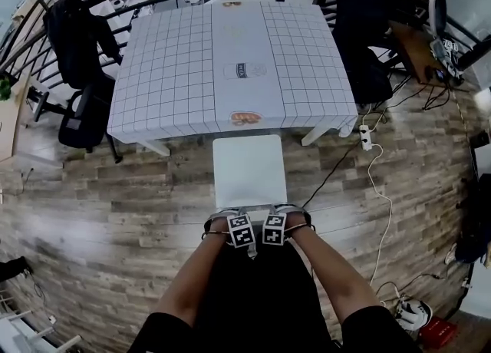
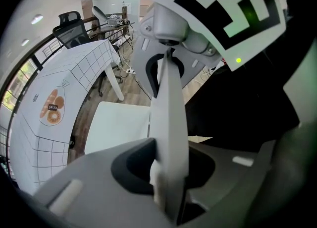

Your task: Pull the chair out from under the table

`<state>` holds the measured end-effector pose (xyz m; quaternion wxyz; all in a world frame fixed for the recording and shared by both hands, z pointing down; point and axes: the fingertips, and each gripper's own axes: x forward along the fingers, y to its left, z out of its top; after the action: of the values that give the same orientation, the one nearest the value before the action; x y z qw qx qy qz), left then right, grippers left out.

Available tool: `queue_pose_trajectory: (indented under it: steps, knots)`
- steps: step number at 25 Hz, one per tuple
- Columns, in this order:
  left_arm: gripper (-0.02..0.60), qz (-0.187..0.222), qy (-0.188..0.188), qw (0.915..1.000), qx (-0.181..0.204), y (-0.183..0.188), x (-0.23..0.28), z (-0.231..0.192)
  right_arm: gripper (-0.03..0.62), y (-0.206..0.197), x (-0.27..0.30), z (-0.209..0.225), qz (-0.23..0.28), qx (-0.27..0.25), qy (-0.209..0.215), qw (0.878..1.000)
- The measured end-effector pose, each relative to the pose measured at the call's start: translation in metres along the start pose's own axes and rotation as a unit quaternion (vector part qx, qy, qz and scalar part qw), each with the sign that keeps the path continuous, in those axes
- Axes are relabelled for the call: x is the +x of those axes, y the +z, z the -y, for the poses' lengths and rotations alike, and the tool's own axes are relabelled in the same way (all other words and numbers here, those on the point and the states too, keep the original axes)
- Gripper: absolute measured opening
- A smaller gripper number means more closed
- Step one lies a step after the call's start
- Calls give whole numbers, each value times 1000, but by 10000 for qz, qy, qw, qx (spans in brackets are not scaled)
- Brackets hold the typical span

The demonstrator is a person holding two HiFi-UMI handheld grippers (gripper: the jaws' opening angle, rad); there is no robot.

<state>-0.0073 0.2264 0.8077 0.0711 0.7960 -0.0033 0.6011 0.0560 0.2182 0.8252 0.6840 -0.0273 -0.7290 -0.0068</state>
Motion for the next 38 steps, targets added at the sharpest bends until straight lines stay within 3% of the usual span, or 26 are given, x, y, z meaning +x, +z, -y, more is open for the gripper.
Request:
queue_pose_trajectory:
  steps: [8, 13, 16, 20, 23, 27, 29, 34, 38]
  knots:
    - [103, 90, -24, 9998, -190, 1, -1, -2, 91, 1, -1, 1, 142, 54, -38, 9999]
    - [151, 177, -248, 9994, -190, 4, -13, 7, 189, 2, -17, -9, 221, -151, 285, 9992]
    - [156, 581, -166, 9976, -324, 12, -36, 5, 187, 3, -35, -1, 286, -451, 15, 9986]
    - [143, 1478, 66, 9848, -912, 21, -80, -2, 193, 8, -67, 6, 873, 77, -163, 9960]
    - [116, 2290, 274, 9595, -1617, 22, -115, -14, 160, 9, -89, 6, 1252, 373, -340, 9908]
    - [76, 3329, 338, 9040, -2662, 8, -170, -27, 127, 28, -130, -1, 1660, 517, -317, 9843]
    - [52, 3618, 657, 8823, -2938, 1, -197, -36, 109, 44, -161, -2, 2107, 717, -214, 9747]
    - [11, 4369, 1380, 8353, -3037, 23, -236, -42, 51, 39, -210, 13, 3400, 1415, -527, 9282]
    - [11, 4803, 1817, 8114, -2790, 40, -308, -73, 11, 53, -286, 65, 4244, 1839, -1130, 8794]
